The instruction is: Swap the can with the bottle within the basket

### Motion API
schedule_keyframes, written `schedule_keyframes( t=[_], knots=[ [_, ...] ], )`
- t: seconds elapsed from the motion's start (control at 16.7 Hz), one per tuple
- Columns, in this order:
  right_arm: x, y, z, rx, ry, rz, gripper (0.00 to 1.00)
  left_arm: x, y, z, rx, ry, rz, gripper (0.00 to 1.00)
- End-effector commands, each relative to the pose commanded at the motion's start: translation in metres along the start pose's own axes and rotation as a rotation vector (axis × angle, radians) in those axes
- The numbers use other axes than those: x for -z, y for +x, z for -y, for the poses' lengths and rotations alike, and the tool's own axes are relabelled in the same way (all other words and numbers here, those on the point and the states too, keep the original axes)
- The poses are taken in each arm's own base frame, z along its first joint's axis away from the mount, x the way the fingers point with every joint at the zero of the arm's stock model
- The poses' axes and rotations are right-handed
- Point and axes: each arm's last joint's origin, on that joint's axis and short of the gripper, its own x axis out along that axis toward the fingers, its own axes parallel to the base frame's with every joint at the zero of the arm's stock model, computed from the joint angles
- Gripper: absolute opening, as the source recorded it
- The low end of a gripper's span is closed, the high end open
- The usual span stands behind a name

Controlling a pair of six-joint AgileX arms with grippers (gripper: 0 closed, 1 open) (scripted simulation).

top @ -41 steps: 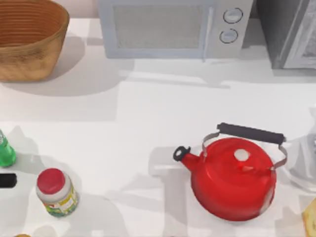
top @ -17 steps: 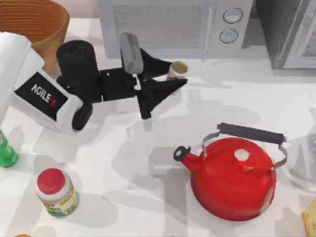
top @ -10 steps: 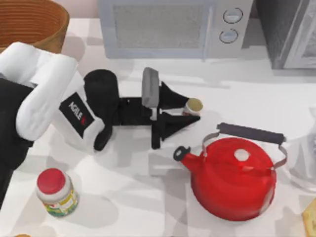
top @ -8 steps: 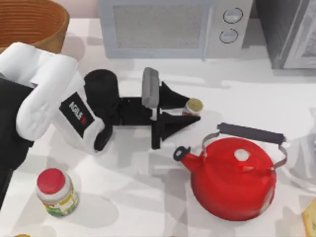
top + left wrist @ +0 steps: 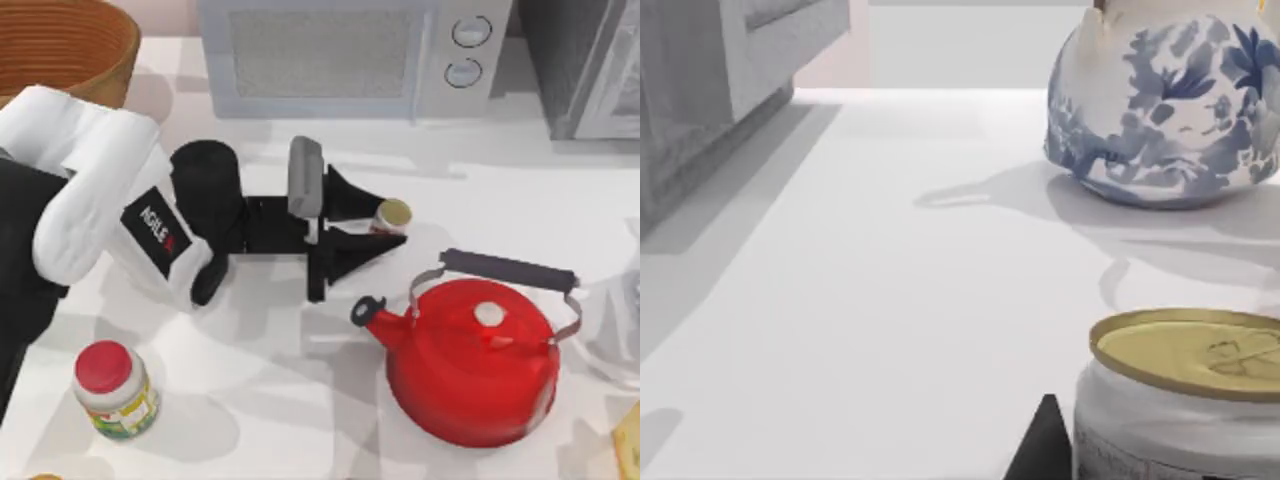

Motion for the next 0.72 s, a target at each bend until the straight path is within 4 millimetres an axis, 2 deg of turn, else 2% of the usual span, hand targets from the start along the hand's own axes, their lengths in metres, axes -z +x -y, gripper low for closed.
schedule_keyframes(
  t=[0.42, 0.72],
  knots=[
    [0.0, 0.0, 0.0, 0.0, 0.0, 0.0, 1.0, 0.0, 0.0, 0.0, 0.0, 0.0, 0.0, 0.98],
    [0.0, 0.0, 0.0, 0.0, 0.0, 0.0, 1.0, 0.0, 0.0, 0.0, 0.0, 0.0, 0.0, 1.0]
  ],
)
